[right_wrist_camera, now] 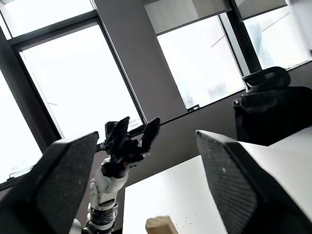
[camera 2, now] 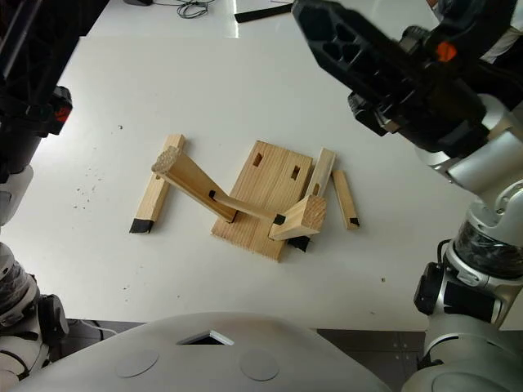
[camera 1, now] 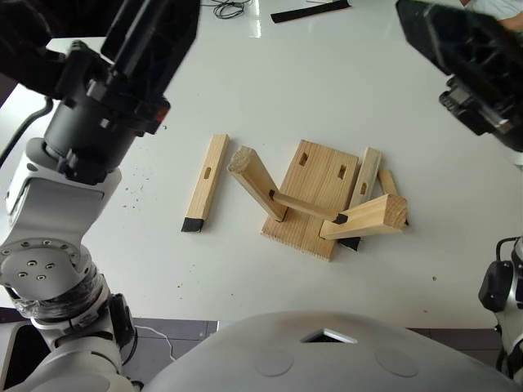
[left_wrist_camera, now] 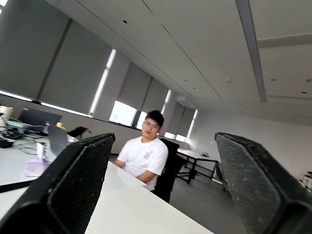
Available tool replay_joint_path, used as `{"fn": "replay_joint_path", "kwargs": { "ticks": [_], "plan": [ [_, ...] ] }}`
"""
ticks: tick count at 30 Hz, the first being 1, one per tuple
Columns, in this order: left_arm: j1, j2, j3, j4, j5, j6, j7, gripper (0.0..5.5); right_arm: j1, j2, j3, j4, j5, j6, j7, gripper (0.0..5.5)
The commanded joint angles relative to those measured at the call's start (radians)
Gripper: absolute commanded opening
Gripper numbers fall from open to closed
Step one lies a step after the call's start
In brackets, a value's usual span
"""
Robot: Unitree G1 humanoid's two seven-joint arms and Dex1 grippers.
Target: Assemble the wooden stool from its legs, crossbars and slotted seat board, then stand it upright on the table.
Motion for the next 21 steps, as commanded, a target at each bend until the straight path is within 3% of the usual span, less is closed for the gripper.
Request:
{"fn": "replay_joint_path", "kwargs": {
  "ticks": [1,11,21],
  "plan": [
    [-0.038,0.032,-0.108,0.044,-0.062,0.05,-0.017,3.84,-0.055,0.011,0.066,-0.02,0.029,0.008,0.04,3.69],
    [-0.075,0.037,-0.269,0.073,-0.002,0.109,-0.027,3.84,0.005,-0.052,0.166,-0.095,0.029,0.004,0.152,3.69],
    [-0.194,0.059,-0.238,0.068,-0.011,0.088,0.0,3.84,-0.054,-0.077,0.167,-0.045,0.029,0.022,0.264,3.69]
  ]
}}
